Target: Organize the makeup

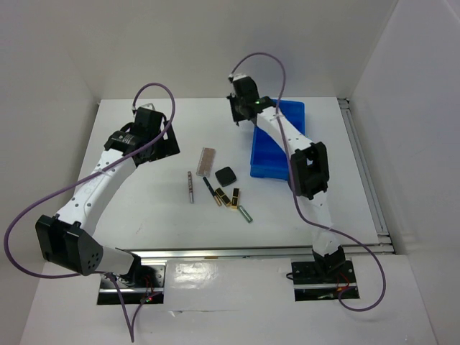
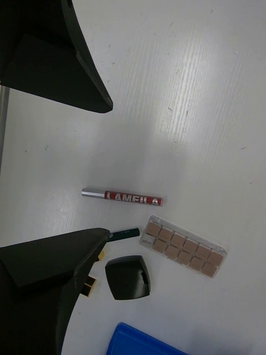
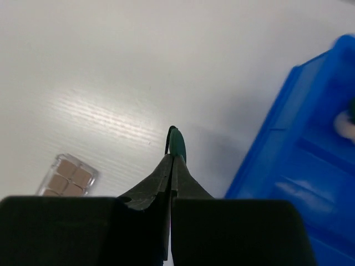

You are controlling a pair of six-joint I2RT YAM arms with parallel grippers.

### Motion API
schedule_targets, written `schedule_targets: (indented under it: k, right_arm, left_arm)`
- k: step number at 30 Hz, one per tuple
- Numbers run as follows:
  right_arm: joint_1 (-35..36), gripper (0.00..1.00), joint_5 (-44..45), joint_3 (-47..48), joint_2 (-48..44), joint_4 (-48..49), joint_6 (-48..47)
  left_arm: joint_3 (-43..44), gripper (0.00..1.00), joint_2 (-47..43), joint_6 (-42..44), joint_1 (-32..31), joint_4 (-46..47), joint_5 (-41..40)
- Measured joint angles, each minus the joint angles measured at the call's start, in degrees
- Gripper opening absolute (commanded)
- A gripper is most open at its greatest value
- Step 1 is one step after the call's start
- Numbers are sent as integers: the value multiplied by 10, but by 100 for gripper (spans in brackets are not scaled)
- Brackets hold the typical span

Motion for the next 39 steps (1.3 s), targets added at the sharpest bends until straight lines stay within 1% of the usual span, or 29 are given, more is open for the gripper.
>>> schedule_targets:
  k: [3,7,11,14,19,20,21,22,23,25,26,27,29,32,34,35,36,37,39]
  right_arm:
    - [-31,0,-2,0,-44,17,18]
    - [-105,0,-2,8,-64,40,47]
    - [-178,0,-13,14,-48,42,74]
    - [-216,0,-26,25,-20,42,92]
    - [-239,0,-50,26,11,40,116]
    - [-240,2,-56,26,15,39,118]
    - [-241,6,-60,28,18,38,121]
    - [-241,15,-65,35,23,37,124]
    - [-241,28,-70,45,28,37,128]
    - [-241,33,-79,60,36,37,131]
    - [-241,37,-82,63,37,37,131]
    - [-241,45,-86,63,37,37,131]
    - [-241,46,-90,61,37,38,132]
    - [-241,45,-91,43,32,38,131]
    - [-241,37,-90,30,28,37,129]
    - [-239,28,-88,22,24,37,128]
    - [-239,21,-87,12,17,37,125]
    - [-238,17,-86,-2,8,36,124]
    - [-234,17,-85,-29,-20,33,120]
  left_arm:
    - [0,99,0,0,0,0,5]
    - [0,99,1,0,0,0,15]
    - [0,99,3,1,0,1,26]
    - [0,99,4,3,-1,4,39]
    - [0,99,10,16,-8,12,59]
    - [0,99,13,16,-9,14,60]
    - [0,99,16,18,-12,14,63]
    - [0,99,19,18,-14,15,65]
    - [1,99,23,21,-16,16,67]
    - [5,99,31,28,-21,17,71]
    - [8,99,36,29,-23,18,73]
    - [11,99,41,31,-24,17,74]
    - [18,99,49,32,-26,19,78]
    - [33,99,60,42,-28,21,84]
    - [46,99,66,45,-28,22,89]
    - [53,99,69,46,-28,23,90]
    - [60,99,72,47,-28,24,92]
    - [67,99,76,48,-28,26,94]
    - [78,99,83,54,-28,30,97]
